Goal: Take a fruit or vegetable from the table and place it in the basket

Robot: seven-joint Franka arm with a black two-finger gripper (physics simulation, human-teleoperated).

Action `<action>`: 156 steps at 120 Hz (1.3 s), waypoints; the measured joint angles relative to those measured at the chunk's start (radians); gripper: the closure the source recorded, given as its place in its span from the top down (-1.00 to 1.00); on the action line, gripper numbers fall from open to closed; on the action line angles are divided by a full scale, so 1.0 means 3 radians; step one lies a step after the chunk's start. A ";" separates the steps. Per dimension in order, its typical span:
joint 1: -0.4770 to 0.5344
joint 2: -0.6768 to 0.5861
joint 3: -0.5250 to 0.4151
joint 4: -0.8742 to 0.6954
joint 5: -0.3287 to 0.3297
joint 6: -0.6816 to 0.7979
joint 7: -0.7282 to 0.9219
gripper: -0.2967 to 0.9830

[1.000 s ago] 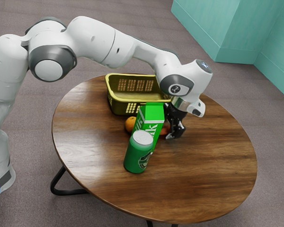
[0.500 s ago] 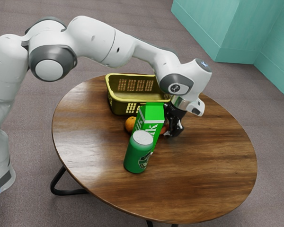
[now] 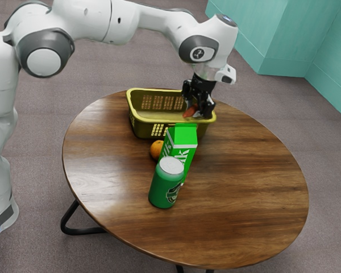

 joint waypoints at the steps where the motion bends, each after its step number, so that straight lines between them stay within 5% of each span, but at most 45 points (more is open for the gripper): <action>1: 0.0003 -0.0001 0.0009 0.0000 -0.0001 -0.0005 0.0003 -0.29; 28: 0.0158 -0.0004 0.0073 -0.0001 -0.0021 -0.0081 0.0085 -0.25; 47: 0.0168 0.0030 0.0068 -0.0009 -0.0141 -0.0098 0.0130 0.22; 62: 0.0161 -0.0001 0.0067 -0.0005 -0.0201 -0.0106 0.0159 0.40; 82: 0.0102 -0.0663 0.0046 -0.0005 -0.0221 -0.0324 0.0191 0.50; 98: 0.0172 -0.1110 -0.0294 0.0036 -0.0056 -0.0644 0.0212 0.52; 108: 0.0135 -0.1106 -0.0266 0.0036 -0.0280 -0.0755 0.0181 0.53; 127: 0.0164 -0.1098 -0.0218 0.0031 -0.0514 -0.1007 -0.0417 0.53; 156: 0.0325 -0.1080 -0.0182 0.0040 -0.0563 -0.1225 -0.1676 0.54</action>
